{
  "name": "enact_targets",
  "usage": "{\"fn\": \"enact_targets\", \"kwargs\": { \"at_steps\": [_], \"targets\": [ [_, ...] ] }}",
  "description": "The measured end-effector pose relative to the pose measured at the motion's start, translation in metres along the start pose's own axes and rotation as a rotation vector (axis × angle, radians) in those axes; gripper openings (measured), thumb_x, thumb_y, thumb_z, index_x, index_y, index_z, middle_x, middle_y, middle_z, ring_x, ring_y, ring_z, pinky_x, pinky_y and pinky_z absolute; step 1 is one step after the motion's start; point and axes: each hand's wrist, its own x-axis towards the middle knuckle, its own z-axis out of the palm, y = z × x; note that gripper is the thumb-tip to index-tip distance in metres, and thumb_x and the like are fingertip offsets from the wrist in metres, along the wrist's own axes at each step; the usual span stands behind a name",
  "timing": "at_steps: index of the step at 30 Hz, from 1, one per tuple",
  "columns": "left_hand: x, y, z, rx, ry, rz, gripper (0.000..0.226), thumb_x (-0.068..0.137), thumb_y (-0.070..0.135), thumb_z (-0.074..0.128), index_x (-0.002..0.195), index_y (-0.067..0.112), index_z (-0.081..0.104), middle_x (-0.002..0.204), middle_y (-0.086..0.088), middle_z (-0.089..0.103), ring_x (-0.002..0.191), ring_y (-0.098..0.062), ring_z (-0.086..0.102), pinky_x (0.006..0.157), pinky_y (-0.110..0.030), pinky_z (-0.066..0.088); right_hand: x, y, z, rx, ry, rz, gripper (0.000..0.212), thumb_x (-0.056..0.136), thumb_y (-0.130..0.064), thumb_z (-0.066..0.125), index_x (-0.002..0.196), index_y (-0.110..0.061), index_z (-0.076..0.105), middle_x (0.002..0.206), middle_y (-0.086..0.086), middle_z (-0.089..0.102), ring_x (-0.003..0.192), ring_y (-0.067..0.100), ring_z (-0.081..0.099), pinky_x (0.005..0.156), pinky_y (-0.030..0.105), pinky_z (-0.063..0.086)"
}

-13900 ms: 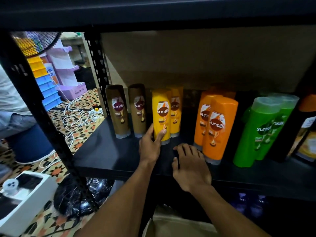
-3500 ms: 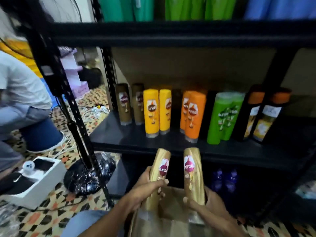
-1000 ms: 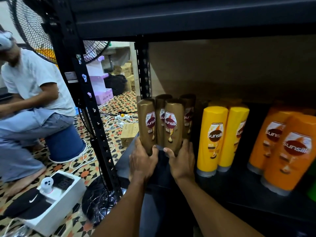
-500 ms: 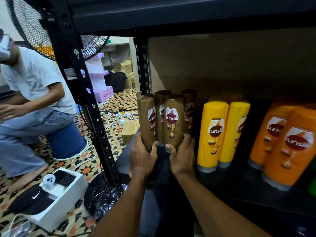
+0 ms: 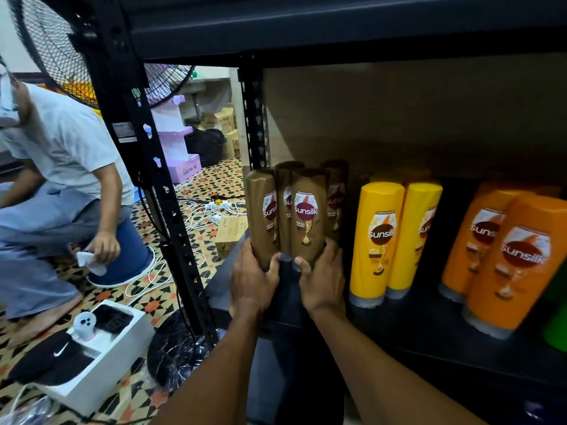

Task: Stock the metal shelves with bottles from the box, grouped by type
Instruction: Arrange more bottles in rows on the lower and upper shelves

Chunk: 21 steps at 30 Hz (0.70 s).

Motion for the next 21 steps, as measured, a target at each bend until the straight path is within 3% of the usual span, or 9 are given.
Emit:
{"fn": "enact_targets", "kwargs": {
  "at_steps": [5, 10, 14, 17, 21],
  "targets": [
    [-0.001, -0.002, -0.008, -0.043, -0.079, -0.094, 0.064, 0.086, 0.04, 0.079, 0.139, 0.023, 0.048, 0.126, -0.002, 0.065, 0.113, -0.024, 0.062, 0.099, -0.045, 0.053, -0.018, -0.002, -0.01, -0.036, -0.074, 0.034, 0.089, 0.088, -0.027, 0.074, 0.154, -0.017, 0.016, 0.154, 0.009, 0.034, 0.141, 0.025, 0.038, 0.113, 0.035, 0.036],
    [-0.021, 0.0, -0.026, -0.039, -0.127, -0.117, 0.069, 0.085, 0.029, 0.081, 0.144, 0.022, 0.044, 0.133, -0.001, 0.066, 0.121, -0.027, 0.063, 0.103, -0.043, 0.052, -0.065, 0.0, -0.04, -0.06, -0.163, -0.08, 0.091, 0.092, -0.016, 0.065, 0.159, -0.016, 0.003, 0.155, 0.005, 0.027, 0.142, 0.019, 0.032, 0.116, 0.028, 0.032],
    [-0.058, 0.018, -0.043, -0.064, -0.172, -0.124, 0.078, 0.089, 0.021, 0.079, 0.152, 0.012, 0.034, 0.147, -0.009, 0.055, 0.135, -0.03, 0.052, 0.109, -0.042, 0.041, -0.1, 0.012, -0.079, 0.033, -0.227, -0.123, 0.084, 0.094, -0.011, 0.058, 0.158, -0.024, 0.006, 0.158, -0.001, 0.025, 0.144, 0.013, 0.03, 0.115, 0.022, 0.028],
    [-0.09, 0.029, -0.052, -0.092, -0.195, -0.063, 0.08, 0.088, 0.021, 0.08, 0.153, 0.014, 0.033, 0.149, -0.009, 0.053, 0.133, -0.022, 0.052, 0.108, -0.038, 0.043, -0.124, 0.024, -0.116, 0.09, -0.292, -0.19, 0.078, 0.095, -0.011, 0.054, 0.156, -0.036, 0.011, 0.153, -0.012, 0.03, 0.138, 0.0, 0.032, 0.11, 0.014, 0.027],
    [-0.132, 0.053, -0.055, -0.088, -0.175, 0.051, 0.069, 0.086, 0.021, 0.081, 0.145, 0.016, 0.045, 0.143, -0.003, 0.057, 0.128, -0.016, 0.054, 0.103, -0.029, 0.041, -0.142, 0.044, -0.172, 0.106, -0.242, -0.258, 0.073, 0.092, -0.006, 0.053, 0.15, -0.041, 0.026, 0.141, -0.021, 0.038, 0.133, -0.008, 0.037, 0.112, 0.024, 0.039]
  ]
}}
